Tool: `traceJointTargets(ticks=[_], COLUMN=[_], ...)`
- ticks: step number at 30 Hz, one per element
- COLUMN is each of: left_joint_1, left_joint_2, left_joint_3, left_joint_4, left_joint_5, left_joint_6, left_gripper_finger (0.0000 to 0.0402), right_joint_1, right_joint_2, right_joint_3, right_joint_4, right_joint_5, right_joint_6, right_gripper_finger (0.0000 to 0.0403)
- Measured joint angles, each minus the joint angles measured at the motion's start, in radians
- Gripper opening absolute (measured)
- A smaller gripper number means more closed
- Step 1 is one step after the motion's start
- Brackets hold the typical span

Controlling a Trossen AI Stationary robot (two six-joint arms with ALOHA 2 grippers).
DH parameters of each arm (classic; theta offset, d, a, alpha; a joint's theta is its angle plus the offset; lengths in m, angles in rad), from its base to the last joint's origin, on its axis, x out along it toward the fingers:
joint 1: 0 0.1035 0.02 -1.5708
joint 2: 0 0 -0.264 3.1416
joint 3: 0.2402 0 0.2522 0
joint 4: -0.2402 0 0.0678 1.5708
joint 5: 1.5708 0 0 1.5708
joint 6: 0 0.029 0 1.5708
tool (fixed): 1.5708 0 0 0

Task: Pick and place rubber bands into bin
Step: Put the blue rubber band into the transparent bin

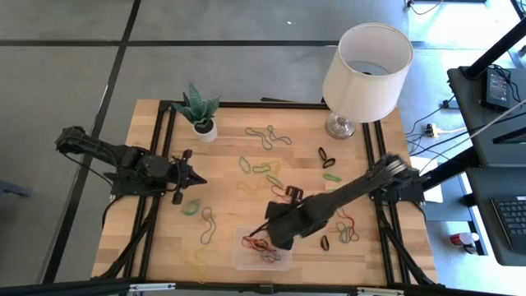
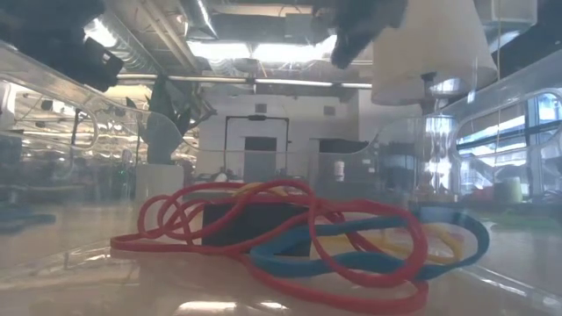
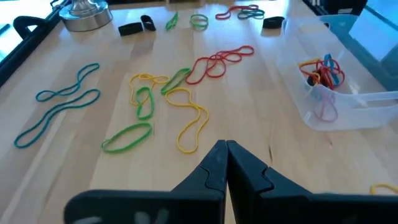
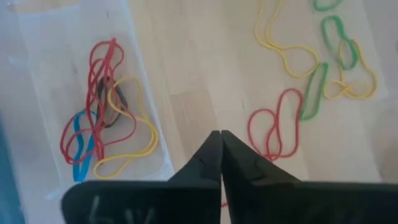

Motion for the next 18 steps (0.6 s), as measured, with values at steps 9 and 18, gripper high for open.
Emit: traceJointTargets(ticks=[9, 18], left_joint_1=[-0.003, -0.002], left_joint_2=[0.193, 0.394], left_joint_3=[0.077, 0.198], left_joint_4=[-0.011, -0.183], left_joint_5=[-0.024, -0.076], left_joint_6=[-0.098, -0.288], left_gripper_finger=[0.0002, 0.0005], right_joint_1=[-0.002, -0.002], right_joint_2=[-0.453, -0.773], right_joint_3=[-0.651, -1.073], right_joint_4=[0.501, 0.721], right_joint_5=[0.001, 0.002], right_joint_6=[0.023, 0.032], right_gripper_finger=[0.0004, 0.0005])
